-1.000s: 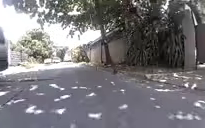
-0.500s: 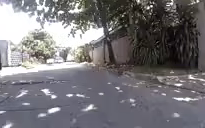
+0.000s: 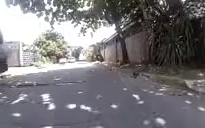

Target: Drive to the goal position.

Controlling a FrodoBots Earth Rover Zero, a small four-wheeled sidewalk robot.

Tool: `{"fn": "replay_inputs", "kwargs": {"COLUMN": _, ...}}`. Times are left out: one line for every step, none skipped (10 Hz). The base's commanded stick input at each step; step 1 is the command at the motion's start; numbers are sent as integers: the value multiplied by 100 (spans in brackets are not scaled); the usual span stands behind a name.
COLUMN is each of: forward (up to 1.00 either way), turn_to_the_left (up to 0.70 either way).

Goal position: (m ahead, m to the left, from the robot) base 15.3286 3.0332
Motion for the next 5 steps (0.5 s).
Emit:
{"fn": "replay_inputs", "kwargs": {"forward": 100, "turn_to_the_left": 0}}
{"fn": "replay_inputs", "kwargs": {"forward": 100, "turn_to_the_left": 0}}
{"fn": "replay_inputs", "kwargs": {"forward": 100, "turn_to_the_left": 0}}
{"fn": "replay_inputs", "kwargs": {"forward": 100, "turn_to_the_left": 0}}
{"fn": "replay_inputs", "kwargs": {"forward": 100, "turn_to_the_left": 0}}
